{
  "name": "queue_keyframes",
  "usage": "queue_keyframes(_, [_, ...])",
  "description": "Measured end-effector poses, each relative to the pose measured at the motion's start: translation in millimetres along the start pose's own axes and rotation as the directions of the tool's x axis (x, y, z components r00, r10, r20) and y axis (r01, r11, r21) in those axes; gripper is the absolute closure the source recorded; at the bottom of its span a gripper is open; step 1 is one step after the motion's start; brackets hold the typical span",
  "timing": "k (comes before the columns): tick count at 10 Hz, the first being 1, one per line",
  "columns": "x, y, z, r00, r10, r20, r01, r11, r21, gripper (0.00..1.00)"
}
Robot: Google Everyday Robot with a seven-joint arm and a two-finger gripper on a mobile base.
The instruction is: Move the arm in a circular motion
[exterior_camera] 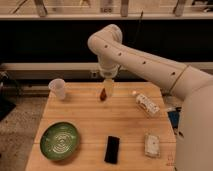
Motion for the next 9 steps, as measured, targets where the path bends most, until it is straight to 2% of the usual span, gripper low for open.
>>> queue_keyframes(3, [-26, 23, -2, 0.995, -0.088, 0.048, 0.088, 0.996, 0.002, 0.2])
queue_keyframes(4, [-45, 47, -3, 0.982, -0.168, 0.09, 0.168, 0.986, 0.008, 0.2])
queue_keyframes(5, [-57, 64, -5, 0.971, -0.212, 0.112, 0.211, 0.977, 0.014, 0.2])
queue_keyframes(6, [-63, 84, -6, 0.959, -0.254, 0.129, 0.253, 0.967, 0.02, 0.2])
queue_keyframes(8, [-68, 138, -8, 0.92, -0.353, 0.172, 0.353, 0.935, 0.036, 0.2])
queue_keyframes(9, [-65, 155, -8, 0.906, -0.382, 0.184, 0.381, 0.924, 0.043, 0.2])
